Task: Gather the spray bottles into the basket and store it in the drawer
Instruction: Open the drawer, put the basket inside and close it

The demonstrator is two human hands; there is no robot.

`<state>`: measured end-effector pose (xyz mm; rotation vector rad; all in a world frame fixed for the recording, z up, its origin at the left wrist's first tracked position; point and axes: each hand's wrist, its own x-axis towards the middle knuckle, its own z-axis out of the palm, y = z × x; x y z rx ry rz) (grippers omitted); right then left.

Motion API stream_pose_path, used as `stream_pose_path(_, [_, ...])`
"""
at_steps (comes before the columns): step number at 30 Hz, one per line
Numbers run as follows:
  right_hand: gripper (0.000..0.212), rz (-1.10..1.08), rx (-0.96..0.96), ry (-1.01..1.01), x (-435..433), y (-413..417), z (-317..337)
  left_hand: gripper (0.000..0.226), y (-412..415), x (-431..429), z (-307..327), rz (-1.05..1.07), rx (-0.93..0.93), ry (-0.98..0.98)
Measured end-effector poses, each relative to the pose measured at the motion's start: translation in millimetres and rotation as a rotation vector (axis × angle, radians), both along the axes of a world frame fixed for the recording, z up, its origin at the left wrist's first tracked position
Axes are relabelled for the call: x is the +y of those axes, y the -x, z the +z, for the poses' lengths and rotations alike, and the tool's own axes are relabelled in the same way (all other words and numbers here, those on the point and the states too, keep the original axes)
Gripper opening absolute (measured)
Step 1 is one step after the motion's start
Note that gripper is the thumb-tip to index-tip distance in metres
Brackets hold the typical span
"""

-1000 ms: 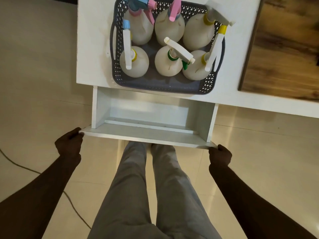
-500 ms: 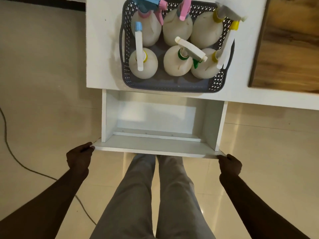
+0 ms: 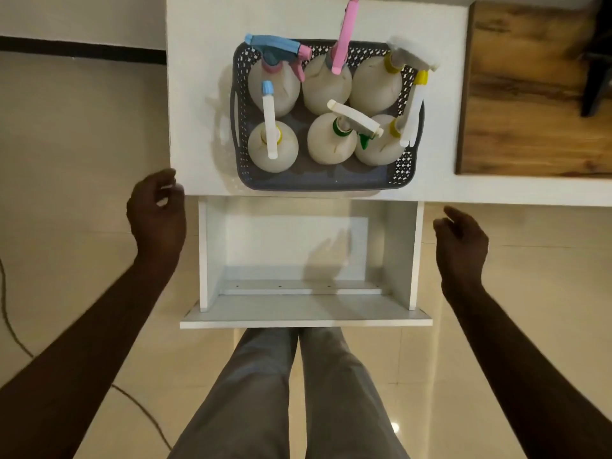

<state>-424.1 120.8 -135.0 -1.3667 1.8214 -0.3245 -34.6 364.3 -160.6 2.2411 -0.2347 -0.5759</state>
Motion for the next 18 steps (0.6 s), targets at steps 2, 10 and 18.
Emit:
stream_pose_path(2, [0.039,0.029,-0.122,0.017,-38.3,-37.0,3.7,0.037,-21.9,-50.5,0.9,0.007,0.108,0.065])
stream_pose_path(10, [0.034,-0.068,-0.406,-0.151,-131.0,-126.8,-9.8,0.022,-55.0,-150.7,5.8,0.015,0.536,0.149])
stream_pose_path(18, [0.031,-0.051,-0.375,-0.149,-128.4,-129.3,-4.7,0.013,-47.9,-161.4,6.9,0.014,0.485,0.193])
